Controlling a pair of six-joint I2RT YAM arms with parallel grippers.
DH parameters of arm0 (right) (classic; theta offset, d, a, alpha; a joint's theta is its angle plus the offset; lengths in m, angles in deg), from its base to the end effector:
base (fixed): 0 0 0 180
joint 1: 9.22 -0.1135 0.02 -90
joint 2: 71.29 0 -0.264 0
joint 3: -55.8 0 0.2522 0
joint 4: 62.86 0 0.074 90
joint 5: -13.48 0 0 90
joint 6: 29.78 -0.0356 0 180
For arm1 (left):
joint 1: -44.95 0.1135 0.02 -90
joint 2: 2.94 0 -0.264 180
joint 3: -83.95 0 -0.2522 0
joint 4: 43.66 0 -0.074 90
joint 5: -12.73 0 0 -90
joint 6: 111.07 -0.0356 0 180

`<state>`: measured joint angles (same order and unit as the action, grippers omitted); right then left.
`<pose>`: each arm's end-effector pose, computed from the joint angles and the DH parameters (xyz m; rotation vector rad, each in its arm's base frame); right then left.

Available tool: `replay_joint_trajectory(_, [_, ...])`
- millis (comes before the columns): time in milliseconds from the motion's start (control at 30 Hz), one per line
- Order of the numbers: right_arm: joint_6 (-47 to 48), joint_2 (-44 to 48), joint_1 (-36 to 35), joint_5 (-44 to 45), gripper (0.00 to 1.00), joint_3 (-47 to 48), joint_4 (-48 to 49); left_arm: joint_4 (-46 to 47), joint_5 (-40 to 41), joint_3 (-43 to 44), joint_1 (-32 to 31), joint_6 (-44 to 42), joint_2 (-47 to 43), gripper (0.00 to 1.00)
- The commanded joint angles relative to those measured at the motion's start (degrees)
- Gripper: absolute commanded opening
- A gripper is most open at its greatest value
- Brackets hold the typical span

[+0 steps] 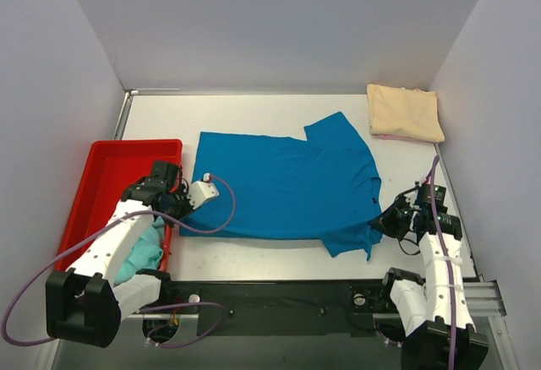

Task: Fold and stack the t-shirts
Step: Fold the flattened tshirt in 1/3 of the way

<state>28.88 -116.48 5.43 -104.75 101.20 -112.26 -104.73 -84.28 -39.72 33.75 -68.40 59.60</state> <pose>0.1542 -0.0229 0.2220 0.7343 2.3077 0.7301 0.1867 -0.0414 0.2196 1.3626 2.3629 0.0111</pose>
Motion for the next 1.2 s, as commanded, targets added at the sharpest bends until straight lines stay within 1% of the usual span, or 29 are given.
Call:
replay_joint_trajectory(0, [-0.7,-3.0,0.4,2.3,0.00,1.5,5.3,2.2,-2.9,3.1,0.0,0.0,2.1,0.00])
replay_joint_trajectory(67, [-0.2,-8.3,0.4,1.8,0.00,1.5,10.1,6.4,-1.9,4.6,0.0,1.8,5.5,0.00])
replay_joint_trajectory(100, [0.0,-12.5,0.3,1.9,0.00,1.8,12.6,7.4,-1.1,6.4,0.1,3.3,7.9,0.00])
replay_joint_trajectory(200, [2.0,-20.8,0.0,2.6,0.00,4.8,18.7,12.2,1.5,10.2,0.3,6.7,14.0,0.00])
replay_joint_trajectory(233, [2.4,-24.6,-0.1,2.8,0.00,6.4,19.2,12.8,2.2,11.8,0.2,7.2,16.7,0.00])
replay_joint_trajectory(300, [3.6,-29.0,-0.2,3.1,0.00,9.0,21.2,14.2,1.6,14.1,0.3,7.3,20.2,0.00])
replay_joint_trajectory(433, [6.5,-35.6,-0.3,3.4,0.00,13.1,22.9,15.1,1.6,18.0,-0.3,7.3,26.3,0.00])
replay_joint_trajectory(600, [9.6,-40.8,-0.4,1.8,0.00,15.5,22.7,15.1,3.3,21.0,-0.5,6.8,30.9,0.00])
replay_joint_trajectory(833, [11.0,-43.4,-0.6,2.2,0.00,16.7,23.2,13.5,4.4,21.6,-1.7,5.2,31.8,0.00])
replay_joint_trajectory(900, [11.3,-43.8,-0.8,2.4,0.04,17.1,23.2,13.4,5.5,21.2,-2.2,5.1,32.3,0.00])
replay_joint_trajectory(933, [11.5,-44.3,-0.9,2.9,0.07,17.5,23.1,13.5,5.9,21.1,-2.4,5.1,32.6,0.04])
replay_joint_trajectory(967, [11.6,-44.4,-0.9,3.3,0.13,17.8,22.9,13.9,6.5,21.0,-2.6,5.7,32.6,0.10])
replay_joint_trajectory(1000, [11.6,-44.6,-0.9,4.5,0.20,18.5,22.7,14.1,6.5,21.0,-2.5,6.0,32.6,0.28])
replay_joint_trajectory(1033, [12.1,-44.8,-0.9,5.4,0.28,19.1,21.7,14.4,8.0,21.1,-2.5,6.8,32.7,0.34])
replay_joint_trajectory(1067, [12.3,-44.7,-0.9,7.8,0.30,20.4,21.1,15.1,8.6,21.2,-2.5,7.2,32.6,0.41])
replay_joint_trajectory(1100, [12.7,-44.5,-1.1,9.2,0.34,20.9,19.3,15.5,9.6,21.7,-2.4,8.4,32.6,0.46])
replay_joint_trajectory(1167, [13.6,-42.0,-1.9,14.9,0.38,22.6,16.9,16.5,11.4,22.6,-2.2,10.4,31.9,0.51])
